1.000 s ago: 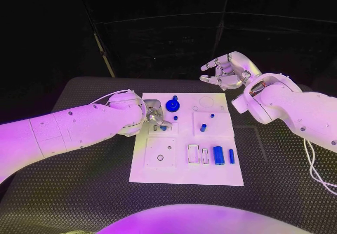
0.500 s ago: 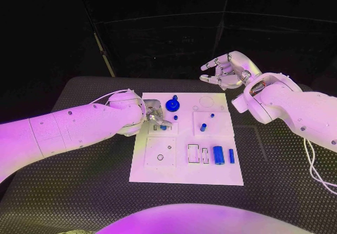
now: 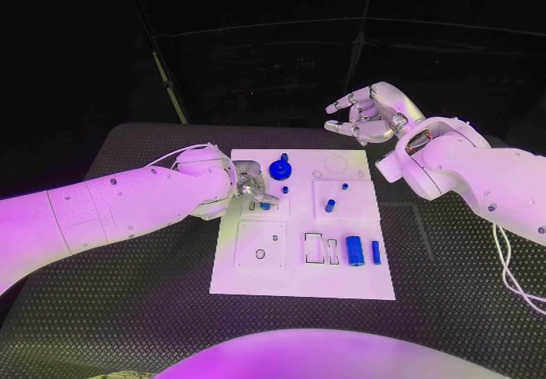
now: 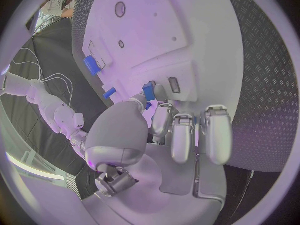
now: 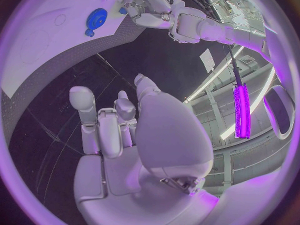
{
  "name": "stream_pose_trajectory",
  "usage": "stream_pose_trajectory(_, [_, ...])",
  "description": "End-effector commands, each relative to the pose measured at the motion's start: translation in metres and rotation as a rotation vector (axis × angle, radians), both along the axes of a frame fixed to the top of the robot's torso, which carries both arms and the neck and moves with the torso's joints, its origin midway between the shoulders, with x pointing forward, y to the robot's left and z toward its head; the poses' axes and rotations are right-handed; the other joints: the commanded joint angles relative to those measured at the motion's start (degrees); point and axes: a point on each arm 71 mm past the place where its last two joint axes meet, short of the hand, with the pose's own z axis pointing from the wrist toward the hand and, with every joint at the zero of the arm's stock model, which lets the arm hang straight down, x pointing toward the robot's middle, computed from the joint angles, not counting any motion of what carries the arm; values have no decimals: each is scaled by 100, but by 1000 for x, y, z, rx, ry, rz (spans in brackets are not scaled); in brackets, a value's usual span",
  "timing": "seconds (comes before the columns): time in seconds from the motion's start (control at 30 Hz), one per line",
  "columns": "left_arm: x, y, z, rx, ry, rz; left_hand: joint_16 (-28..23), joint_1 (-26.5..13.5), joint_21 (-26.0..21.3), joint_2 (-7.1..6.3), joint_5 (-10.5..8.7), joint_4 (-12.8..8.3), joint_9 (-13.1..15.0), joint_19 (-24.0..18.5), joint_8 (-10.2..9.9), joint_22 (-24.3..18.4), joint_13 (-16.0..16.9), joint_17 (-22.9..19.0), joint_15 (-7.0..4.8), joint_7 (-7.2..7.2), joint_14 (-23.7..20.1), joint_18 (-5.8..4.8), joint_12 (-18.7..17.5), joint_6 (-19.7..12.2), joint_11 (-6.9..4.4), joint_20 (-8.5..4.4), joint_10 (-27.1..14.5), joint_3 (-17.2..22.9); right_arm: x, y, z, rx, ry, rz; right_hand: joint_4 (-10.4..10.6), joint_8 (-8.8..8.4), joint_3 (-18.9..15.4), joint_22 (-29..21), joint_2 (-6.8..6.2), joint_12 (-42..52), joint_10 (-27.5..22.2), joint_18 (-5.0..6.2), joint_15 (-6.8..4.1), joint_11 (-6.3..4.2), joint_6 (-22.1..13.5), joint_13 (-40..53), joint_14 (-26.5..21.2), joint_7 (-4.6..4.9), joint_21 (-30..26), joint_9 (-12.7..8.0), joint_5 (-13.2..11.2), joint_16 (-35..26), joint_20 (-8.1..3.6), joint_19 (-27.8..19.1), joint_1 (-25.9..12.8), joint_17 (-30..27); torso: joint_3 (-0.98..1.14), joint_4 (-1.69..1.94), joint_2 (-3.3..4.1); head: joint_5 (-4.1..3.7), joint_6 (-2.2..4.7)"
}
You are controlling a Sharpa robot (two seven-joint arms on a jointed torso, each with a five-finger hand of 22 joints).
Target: Assemble the parts on the task board
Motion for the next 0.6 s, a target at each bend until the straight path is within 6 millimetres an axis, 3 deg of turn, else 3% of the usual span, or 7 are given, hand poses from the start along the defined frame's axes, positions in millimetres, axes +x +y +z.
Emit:
stream_pose_trajectory(0.03, [-3, 2, -5, 26, 36, -10, 18, -59, 21, 4, 32, -2, 11, 67, 37, 541, 1, 1509, -34, -14, 596, -75, 30, 11, -3, -21, 35, -37, 0, 1, 2, 1, -6, 11, -7, 30, -32, -5, 14, -23, -40, 45, -21, -4, 21, -7, 253, 9, -20, -9, 21, -20, -3, -42, -54, 61, 4, 0, 0, 2, -2])
stream_pose_trajectory(0.6, [-3, 3, -6, 36, 46, -15, 18, -221, 46, 55, 32, 11, 102, 93, 68, 588, 27, 1509, -47, -31, 596, -85, 52, 10, -18, -38, 60, -241, 0, 1, 1, 1, -7, 10, -6, 31, -37, -17, 15, -28, -45, 47, -20, -4, 20, -13, 251, 9, -29, -9, 22, -26, -2, -47, -61, 53, 0, 3, -1, 7, -7])
